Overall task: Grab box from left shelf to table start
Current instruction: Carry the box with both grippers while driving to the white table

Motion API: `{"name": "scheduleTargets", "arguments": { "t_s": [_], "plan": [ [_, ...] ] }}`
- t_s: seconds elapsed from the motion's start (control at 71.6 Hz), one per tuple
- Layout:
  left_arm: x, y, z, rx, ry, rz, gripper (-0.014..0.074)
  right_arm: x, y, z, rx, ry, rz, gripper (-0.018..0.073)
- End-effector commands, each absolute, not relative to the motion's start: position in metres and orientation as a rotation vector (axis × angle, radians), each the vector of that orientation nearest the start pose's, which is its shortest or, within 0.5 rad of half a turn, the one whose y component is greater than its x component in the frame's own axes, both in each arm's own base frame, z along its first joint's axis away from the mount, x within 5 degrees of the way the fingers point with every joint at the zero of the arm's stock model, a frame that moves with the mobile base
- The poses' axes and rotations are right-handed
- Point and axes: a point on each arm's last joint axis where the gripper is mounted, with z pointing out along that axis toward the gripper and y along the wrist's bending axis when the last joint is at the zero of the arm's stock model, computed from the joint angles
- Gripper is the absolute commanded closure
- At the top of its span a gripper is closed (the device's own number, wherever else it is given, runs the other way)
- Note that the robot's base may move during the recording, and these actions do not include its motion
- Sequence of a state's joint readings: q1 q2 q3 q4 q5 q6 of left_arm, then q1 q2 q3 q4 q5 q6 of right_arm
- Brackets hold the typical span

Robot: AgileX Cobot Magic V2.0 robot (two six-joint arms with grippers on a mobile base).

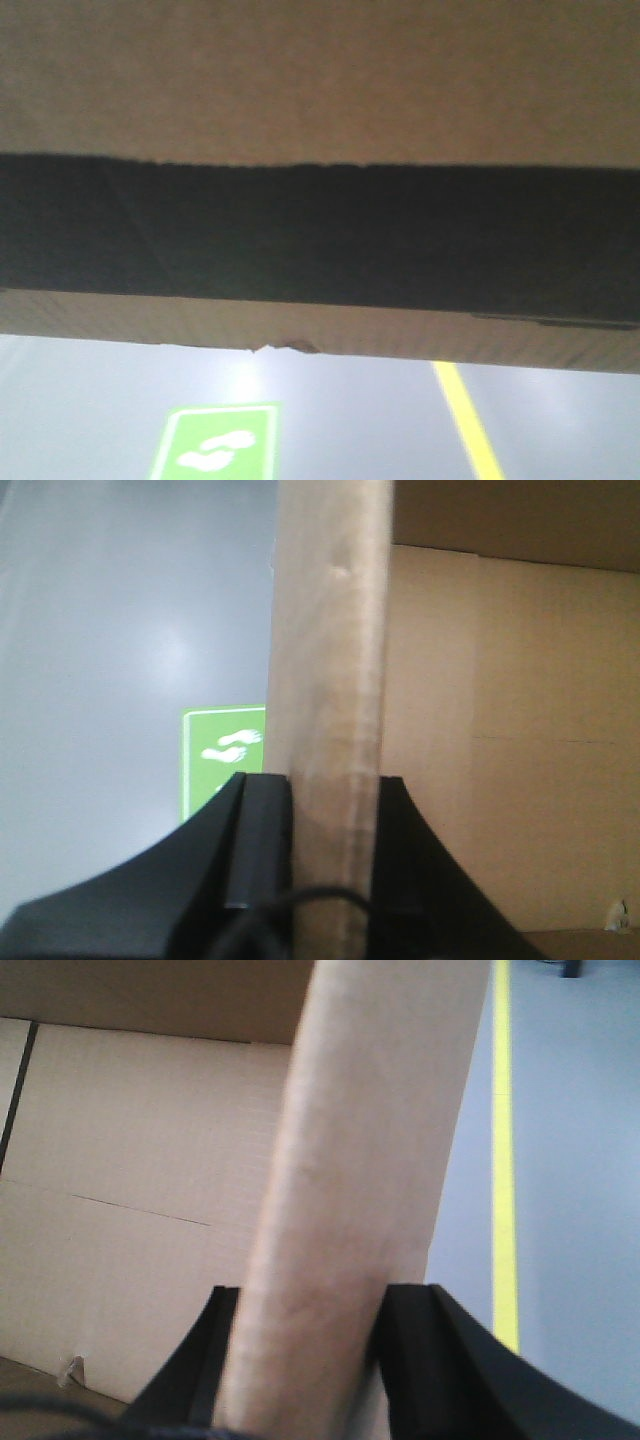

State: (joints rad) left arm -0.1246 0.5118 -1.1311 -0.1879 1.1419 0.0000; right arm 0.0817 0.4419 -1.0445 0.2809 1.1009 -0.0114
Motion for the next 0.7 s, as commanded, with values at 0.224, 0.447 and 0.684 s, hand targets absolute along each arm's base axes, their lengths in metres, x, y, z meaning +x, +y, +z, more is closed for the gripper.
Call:
{"name": "scheduleTargets", "arguments": {
  "t_s": [0.224,0.447,0.684],
  "plan": [
    [0.0239,-0.0337,0.463,0.134,1.802,-0.58,0.0692,0.0196,0.0334,0.4423,-0.137,1.809,0.536,0.0501],
    [0.0239,-0.0337,0.463,0.134,1.802,-0.58,0.0692,0.0196,0.0334,0.4423,-0.137,1.809,0.536,0.0501],
    [0.0239,-0.0337,0.463,0.134,1.802,-0.58,0.0692,0.0196,0.0334,0.4423,-0.137,1.809,0.536,0.0501]
  ]
}}
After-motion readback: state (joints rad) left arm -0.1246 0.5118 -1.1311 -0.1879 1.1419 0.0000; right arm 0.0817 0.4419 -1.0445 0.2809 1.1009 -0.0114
